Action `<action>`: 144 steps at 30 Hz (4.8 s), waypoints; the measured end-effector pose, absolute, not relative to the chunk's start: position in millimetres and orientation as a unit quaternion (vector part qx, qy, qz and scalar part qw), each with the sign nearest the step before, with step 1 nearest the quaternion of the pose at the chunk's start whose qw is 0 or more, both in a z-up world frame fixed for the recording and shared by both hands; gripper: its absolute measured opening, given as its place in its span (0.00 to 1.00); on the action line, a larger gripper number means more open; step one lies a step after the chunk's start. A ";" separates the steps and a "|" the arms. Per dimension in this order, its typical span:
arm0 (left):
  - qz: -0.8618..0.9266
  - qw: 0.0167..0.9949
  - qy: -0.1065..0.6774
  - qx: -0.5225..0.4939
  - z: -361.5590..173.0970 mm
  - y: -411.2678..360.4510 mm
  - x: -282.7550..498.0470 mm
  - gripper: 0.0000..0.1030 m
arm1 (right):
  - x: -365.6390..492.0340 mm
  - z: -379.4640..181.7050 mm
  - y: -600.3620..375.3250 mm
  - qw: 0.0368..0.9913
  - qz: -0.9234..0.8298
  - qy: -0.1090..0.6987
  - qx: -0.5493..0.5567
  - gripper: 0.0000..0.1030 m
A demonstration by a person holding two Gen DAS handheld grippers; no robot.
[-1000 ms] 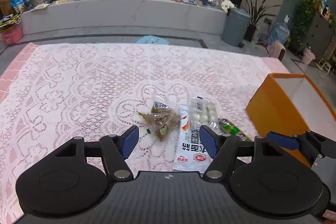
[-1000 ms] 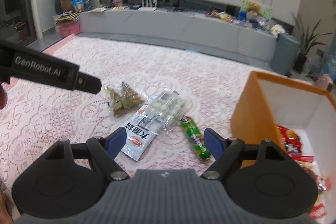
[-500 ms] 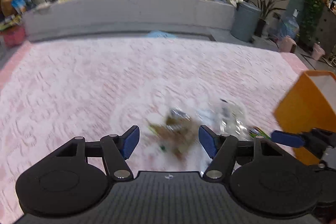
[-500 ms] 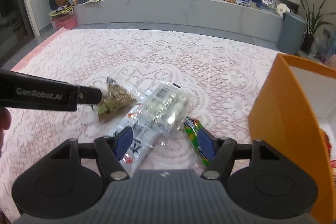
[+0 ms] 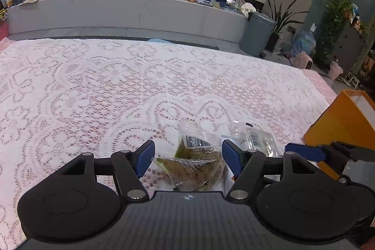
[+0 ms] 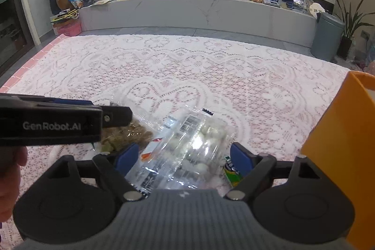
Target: Organize snacks
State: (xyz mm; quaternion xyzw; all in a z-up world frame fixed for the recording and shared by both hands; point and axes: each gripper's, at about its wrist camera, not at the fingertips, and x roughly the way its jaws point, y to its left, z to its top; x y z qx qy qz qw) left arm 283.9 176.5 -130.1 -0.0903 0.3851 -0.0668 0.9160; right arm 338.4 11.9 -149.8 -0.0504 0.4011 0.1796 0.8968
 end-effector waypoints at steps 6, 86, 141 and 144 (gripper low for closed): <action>-0.079 0.912 0.395 -0.076 -141.7 174.6 285.1 0.83 | 343.6 -159.5 5.6 0.898 0.162 0.405 -0.058 0.90; -0.143 0.919 0.363 -0.055 19.7 15.0 174.4 0.55 | 214.1 19.8 -167.8 0.894 0.141 0.410 -0.111 0.06; -0.079 0.913 0.398 -0.042 -19.9 102.2 143.5 0.55 | 192.8 -84.4 -53.1 0.808 0.152 0.567 -0.055 0.57; -0.088 0.914 0.395 -0.036 -13.9 91.9 146.0 0.55 | 194.4 -57.9 -63.7 0.818 0.166 0.548 -0.055 0.57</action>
